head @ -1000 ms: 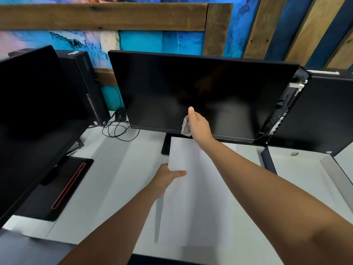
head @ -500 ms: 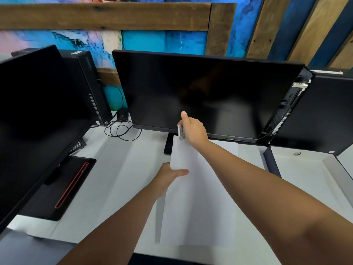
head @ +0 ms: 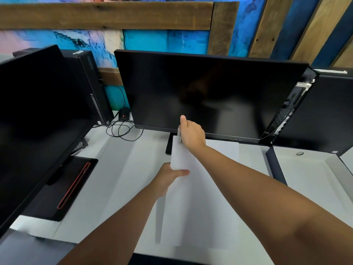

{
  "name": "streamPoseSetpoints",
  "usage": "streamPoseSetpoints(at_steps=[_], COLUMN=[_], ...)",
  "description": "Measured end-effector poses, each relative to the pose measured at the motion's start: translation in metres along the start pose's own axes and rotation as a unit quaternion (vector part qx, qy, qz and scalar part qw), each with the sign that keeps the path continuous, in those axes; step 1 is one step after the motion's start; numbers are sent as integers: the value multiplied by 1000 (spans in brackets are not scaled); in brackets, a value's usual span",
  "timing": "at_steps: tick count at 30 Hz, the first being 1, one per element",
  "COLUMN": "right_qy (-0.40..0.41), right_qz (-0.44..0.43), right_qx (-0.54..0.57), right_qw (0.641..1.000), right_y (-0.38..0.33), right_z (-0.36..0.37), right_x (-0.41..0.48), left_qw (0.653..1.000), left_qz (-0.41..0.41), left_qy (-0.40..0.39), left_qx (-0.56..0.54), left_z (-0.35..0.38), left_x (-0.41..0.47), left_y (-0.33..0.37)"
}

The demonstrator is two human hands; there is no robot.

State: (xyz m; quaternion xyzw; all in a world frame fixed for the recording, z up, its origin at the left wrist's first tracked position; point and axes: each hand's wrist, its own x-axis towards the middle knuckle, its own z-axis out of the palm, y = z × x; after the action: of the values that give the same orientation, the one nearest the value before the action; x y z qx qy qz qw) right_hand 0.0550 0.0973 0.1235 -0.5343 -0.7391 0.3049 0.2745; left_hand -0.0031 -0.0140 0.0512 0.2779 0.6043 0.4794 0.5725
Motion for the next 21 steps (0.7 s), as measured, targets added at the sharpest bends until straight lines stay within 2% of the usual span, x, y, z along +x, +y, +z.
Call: streamPoseSetpoints(at_steps=[15,21], right_qy=[33,38], right_qz=[-8,-14], right_qx=[-53,-30], right_qw=[998,999], right_y=[-2,-4], right_z=[2,0], right_x=[-3,-7], left_qw=[1000,1000], left_qz=[-10,-9], left_qy=[-10,-4], left_qx=[17,11], left_z=[1,1], left_x=[1,0], left_y=[-2,-1])
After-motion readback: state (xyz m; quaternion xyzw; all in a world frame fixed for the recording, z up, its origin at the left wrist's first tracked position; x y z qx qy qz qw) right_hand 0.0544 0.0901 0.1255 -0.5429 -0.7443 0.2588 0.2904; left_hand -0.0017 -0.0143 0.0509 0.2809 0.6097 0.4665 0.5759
